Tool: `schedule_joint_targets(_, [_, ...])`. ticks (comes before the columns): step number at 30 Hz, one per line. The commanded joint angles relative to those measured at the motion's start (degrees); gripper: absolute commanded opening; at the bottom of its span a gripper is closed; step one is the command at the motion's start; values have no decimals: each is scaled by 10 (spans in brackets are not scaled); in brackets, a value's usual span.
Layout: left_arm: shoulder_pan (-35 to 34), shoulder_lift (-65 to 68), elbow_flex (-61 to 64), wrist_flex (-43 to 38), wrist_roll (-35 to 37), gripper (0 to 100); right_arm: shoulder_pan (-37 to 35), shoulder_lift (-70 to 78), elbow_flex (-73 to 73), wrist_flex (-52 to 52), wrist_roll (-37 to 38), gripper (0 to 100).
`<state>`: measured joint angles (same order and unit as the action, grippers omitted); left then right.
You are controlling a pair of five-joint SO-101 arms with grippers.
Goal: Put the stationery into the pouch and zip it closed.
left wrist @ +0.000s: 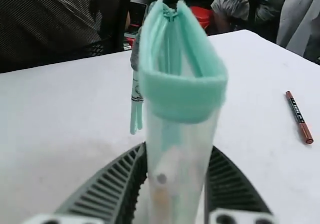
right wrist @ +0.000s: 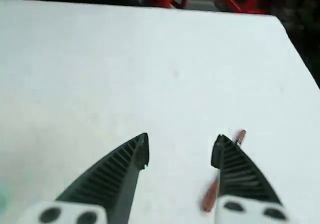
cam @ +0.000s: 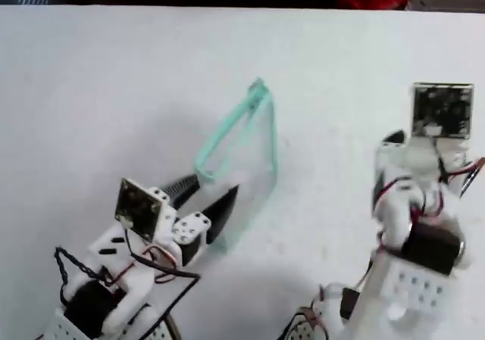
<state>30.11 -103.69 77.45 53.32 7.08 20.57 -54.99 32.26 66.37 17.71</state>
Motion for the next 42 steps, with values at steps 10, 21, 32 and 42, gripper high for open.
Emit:
schedule_joint_targets(10, [24,-3,-23,25,-5,177,214,376,-99,-121,10,203])
schedule_joint_targets(21, [23,-3,4,-2,-39,173,226,684,-331,-124,13,202])
schedule_joint_targets(32, [23,-3,4,-1,-38,173,210,982,-651,-65,9,201])
schedule_joint_targets(42, [26,-3,4,0,-39,173,197,1124,-901,80,13,39])
